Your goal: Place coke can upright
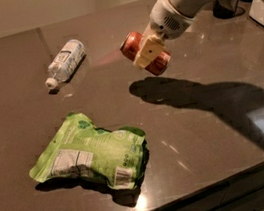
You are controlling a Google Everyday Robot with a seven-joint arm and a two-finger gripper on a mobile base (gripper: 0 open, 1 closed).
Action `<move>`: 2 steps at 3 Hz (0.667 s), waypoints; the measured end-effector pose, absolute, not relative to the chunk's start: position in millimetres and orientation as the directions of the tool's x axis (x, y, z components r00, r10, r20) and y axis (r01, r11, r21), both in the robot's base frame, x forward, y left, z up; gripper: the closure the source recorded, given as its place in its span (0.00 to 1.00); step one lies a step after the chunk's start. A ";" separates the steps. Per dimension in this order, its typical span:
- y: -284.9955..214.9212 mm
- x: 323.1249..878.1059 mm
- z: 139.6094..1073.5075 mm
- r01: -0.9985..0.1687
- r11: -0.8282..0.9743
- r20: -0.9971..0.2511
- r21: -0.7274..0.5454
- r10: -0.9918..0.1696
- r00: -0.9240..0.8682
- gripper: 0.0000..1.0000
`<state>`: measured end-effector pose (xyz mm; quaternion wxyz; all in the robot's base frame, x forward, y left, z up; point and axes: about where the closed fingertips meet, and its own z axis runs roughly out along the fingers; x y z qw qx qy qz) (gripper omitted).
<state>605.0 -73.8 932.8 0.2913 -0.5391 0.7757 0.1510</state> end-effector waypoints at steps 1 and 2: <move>-65.5 607.5 934.0 -0.946 0.316 -0.760 -0.067 -0.631 -0.157 1.00; -55.9 606.8 930.3 -0.954 0.292 -0.844 -0.063 -0.526 -0.106 1.00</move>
Offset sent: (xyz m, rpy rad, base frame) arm 0.0005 0.0212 -0.0025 0.4954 -0.1558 0.1426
